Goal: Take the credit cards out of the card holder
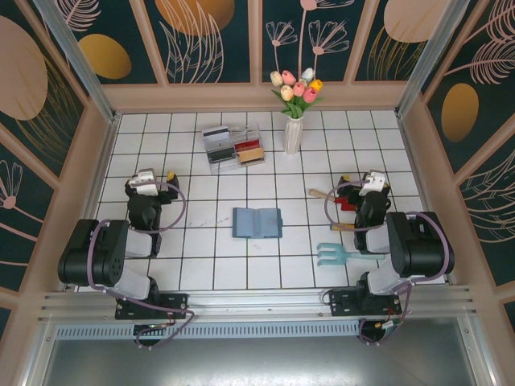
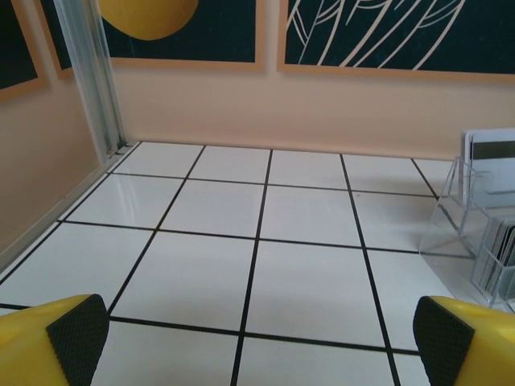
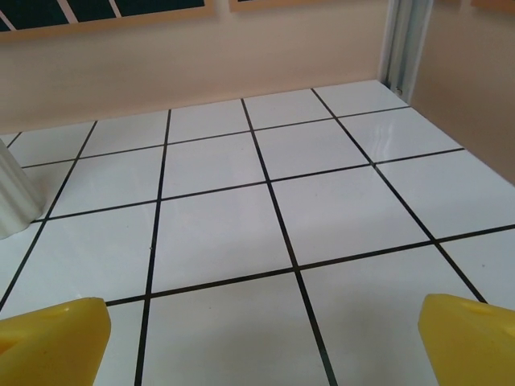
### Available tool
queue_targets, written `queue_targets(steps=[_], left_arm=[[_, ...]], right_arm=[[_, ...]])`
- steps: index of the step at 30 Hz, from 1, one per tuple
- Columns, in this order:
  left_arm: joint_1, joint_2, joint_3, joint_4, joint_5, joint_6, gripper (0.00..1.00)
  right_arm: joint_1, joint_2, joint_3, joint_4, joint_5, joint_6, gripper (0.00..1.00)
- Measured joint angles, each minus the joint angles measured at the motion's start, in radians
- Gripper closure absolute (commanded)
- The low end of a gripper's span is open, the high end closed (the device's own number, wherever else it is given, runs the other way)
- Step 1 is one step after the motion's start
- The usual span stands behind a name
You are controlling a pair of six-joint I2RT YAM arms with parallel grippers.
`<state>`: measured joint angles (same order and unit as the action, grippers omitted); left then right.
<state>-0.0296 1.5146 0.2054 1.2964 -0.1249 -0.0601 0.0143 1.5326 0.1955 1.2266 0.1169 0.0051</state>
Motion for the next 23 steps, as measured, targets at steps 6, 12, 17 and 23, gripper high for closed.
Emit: queue_targets(steps=[6, 12, 17, 23], left_arm=[[0.002, 0.0, 0.01, -0.004, -0.021, -0.001, 0.01], [0.002, 0.0, 0.01, -0.014, -0.031, -0.001, 0.01], [0.002, 0.002, 0.011, -0.019, -0.032, -0.001, 0.01], [0.002, 0.005, 0.017, -0.024, -0.032, -0.003, 0.01]], right_arm=[[-0.017, 0.0, 0.006, 0.004, -0.034, 0.001, 0.01], [-0.021, 0.0, 0.013, 0.004, -0.048, 0.001, 0.01], [-0.021, 0.0, 0.013, 0.004, -0.052, 0.001, 0.01], [-0.021, 0.0, 0.013, 0.004, -0.058, 0.001, 0.01]])
